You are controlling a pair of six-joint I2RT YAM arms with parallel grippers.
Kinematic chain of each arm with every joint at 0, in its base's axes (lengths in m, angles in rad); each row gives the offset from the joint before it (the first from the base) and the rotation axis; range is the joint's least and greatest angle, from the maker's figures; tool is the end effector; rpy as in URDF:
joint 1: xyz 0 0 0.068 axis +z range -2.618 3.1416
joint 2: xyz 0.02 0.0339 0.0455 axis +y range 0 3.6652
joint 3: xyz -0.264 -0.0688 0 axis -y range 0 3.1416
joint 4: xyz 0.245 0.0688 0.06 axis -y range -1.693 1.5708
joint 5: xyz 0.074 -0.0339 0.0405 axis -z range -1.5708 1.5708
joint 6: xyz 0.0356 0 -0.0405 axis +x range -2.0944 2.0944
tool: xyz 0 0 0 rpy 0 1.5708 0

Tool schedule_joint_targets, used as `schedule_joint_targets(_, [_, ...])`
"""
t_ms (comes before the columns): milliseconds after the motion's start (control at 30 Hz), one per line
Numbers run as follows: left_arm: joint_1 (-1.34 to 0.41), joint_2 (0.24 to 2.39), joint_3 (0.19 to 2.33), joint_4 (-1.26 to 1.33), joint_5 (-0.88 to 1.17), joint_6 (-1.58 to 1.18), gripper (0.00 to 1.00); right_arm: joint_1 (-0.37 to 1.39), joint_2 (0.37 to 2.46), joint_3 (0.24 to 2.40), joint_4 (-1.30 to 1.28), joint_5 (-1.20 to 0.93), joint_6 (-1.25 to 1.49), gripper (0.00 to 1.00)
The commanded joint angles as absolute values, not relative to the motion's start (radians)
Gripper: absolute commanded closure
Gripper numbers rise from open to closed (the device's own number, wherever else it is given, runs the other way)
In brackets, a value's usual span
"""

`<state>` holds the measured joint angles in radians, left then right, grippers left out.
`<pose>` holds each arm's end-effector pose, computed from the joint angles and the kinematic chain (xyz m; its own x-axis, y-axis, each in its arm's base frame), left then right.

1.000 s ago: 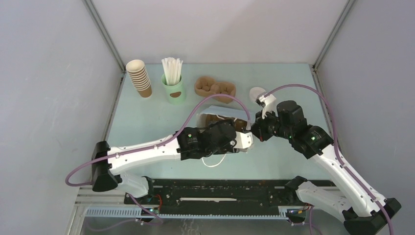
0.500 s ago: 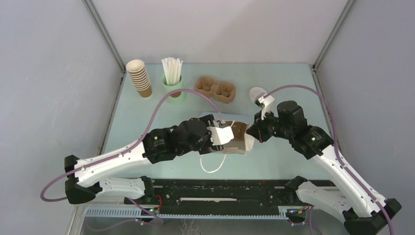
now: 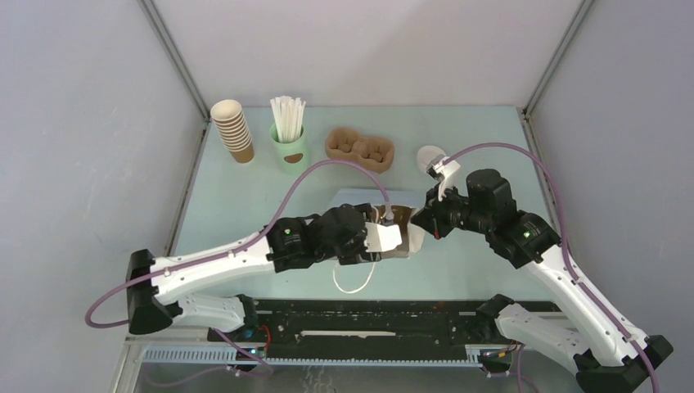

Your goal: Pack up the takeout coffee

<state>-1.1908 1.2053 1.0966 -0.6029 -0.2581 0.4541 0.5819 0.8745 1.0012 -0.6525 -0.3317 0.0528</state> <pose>0.1041 -0.2361 0.3223 0.1447 0.7811 -0.6074 0.8487 0.2176 0.4820 0.1434 0.1082 0.3525 -0.4586 -0.2420 -0.8551 -0.7318 0.6487 0.2089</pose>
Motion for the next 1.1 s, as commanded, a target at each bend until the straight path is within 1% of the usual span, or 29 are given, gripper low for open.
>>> schedule_joint_targets(0, [-1.186, 1.260, 1.127, -0.551, -0.292, 0.503, 0.49, 0.578, 0.873, 1.002, -0.598, -0.379, 0.012, 1.00])
schedule_joint_targets(67, [-1.186, 1.276, 1.116, -0.538, -0.308, 0.510, 0.49, 0.592, 0.886, 1.002, -0.606, -0.376, -0.013, 1.00])
schedule_joint_targets(167, [-1.184, 1.280, 1.089, -0.510, -0.336, 0.509, 0.50, 0.649, 0.900, 0.999, -0.617, -0.307, -0.046, 1.00])
schedule_joint_targets(300, [-1.185, 1.260, 1.033, -0.442, -0.390, 0.513, 0.51, 0.689, 0.922, 0.987, -0.614, -0.243, -0.037, 1.00])
schedule_joint_targets(400, [-1.185, 1.261, 1.010, -0.414, -0.384, 0.508, 0.51, 0.718, 0.928, 0.971, -0.622, -0.218, -0.033, 1.00])
schedule_joint_targets(600, [-1.184, 1.288, 1.023, -0.465, -0.403, 0.475, 0.51, 0.809, 0.869, 0.939, -0.620, -0.042, -0.056, 1.00])
schedule_joint_targets(733, [-1.176, 1.260, 0.996, -0.473, -0.408, 0.453, 0.51, 0.864, 0.848, 0.929, -0.617, 0.018, -0.066, 1.00])
schedule_joint_targets(833, [-1.172, 1.268, 1.016, -0.523, -0.416, 0.422, 0.51, 0.918, 0.856, 0.924, -0.614, 0.129, -0.064, 1.00])
schedule_joint_targets(1067, [-1.172, 1.243, 0.995, -0.530, -0.481, 0.378, 0.52, 0.960, 0.872, 0.909, -0.603, 0.171, -0.082, 1.00])
